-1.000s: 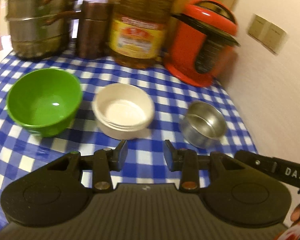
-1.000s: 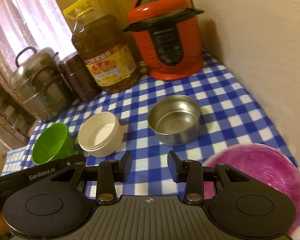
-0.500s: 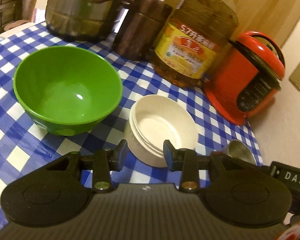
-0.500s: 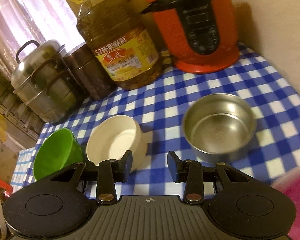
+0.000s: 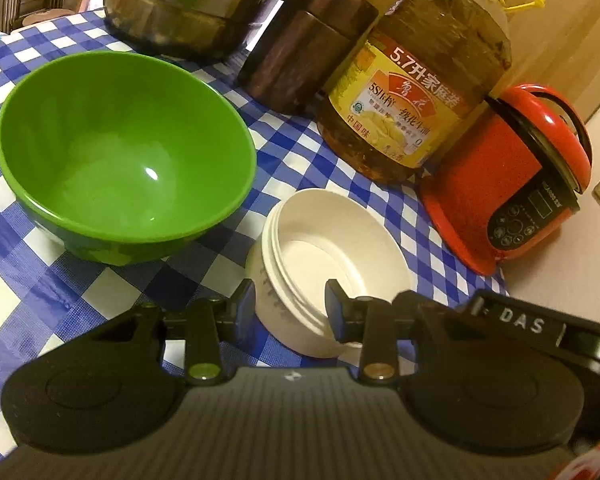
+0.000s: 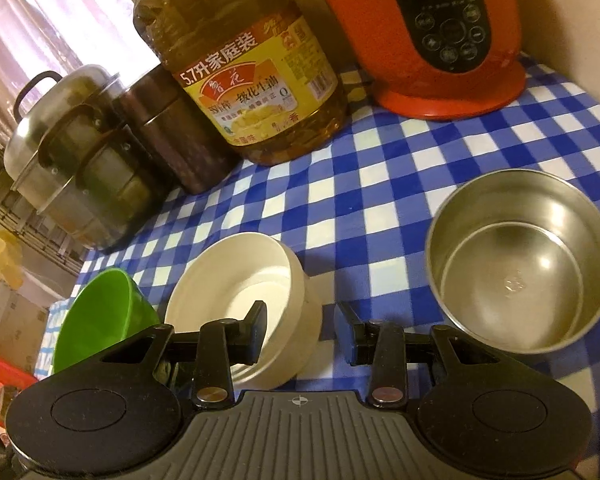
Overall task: Organize plates and bowls
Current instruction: 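Close the right gripper on the cream-white bowl rim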
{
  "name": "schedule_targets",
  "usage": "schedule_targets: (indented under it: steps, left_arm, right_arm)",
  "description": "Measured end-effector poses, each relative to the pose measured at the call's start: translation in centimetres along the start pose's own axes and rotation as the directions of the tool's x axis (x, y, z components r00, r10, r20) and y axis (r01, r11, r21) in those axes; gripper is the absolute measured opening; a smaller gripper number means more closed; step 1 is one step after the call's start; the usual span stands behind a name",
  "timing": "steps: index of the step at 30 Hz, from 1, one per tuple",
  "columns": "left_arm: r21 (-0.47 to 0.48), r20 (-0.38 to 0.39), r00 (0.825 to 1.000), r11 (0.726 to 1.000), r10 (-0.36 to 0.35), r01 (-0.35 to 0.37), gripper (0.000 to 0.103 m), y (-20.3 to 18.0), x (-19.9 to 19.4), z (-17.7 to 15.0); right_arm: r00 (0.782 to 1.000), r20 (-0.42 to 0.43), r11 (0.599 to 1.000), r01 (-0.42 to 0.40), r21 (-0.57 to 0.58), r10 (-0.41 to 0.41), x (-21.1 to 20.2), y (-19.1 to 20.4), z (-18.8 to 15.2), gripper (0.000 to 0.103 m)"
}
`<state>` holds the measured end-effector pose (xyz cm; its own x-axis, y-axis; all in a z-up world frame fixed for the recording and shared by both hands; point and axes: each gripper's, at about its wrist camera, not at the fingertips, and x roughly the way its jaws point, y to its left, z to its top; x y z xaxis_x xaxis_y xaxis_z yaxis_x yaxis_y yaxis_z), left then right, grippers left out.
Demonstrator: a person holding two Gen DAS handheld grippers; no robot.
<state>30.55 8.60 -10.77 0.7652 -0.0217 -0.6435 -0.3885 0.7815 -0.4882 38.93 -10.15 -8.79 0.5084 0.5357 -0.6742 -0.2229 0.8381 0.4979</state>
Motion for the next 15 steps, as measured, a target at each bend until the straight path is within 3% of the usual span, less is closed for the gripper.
schedule_targets:
  steps: [5, 7, 15]
  left_arm:
    - [-0.01, 0.005, 1.0, 1.0, -0.004, 0.004, 0.028, 0.2, 0.2, 0.1]
    - [-0.017, 0.007, 1.0, 1.0, -0.006, 0.006, 0.027, 0.2, 0.2, 0.1]
    - [-0.023, 0.0, 1.0, 1.0, -0.006, 0.006, 0.022, 0.3, 0.0, 0.2]
  right_arm:
    - [1.0, -0.012, 1.0, -0.007, -0.002, 0.007, 1.1, 0.2, 0.1, 0.038]
    - [1.0, -0.015, 1.0, -0.009, -0.005, 0.009, 1.4, 0.4, 0.1, 0.025]
    - [1.0, -0.003, 1.0, 0.01, 0.006, -0.01, 1.2, 0.5, -0.5, 0.018]
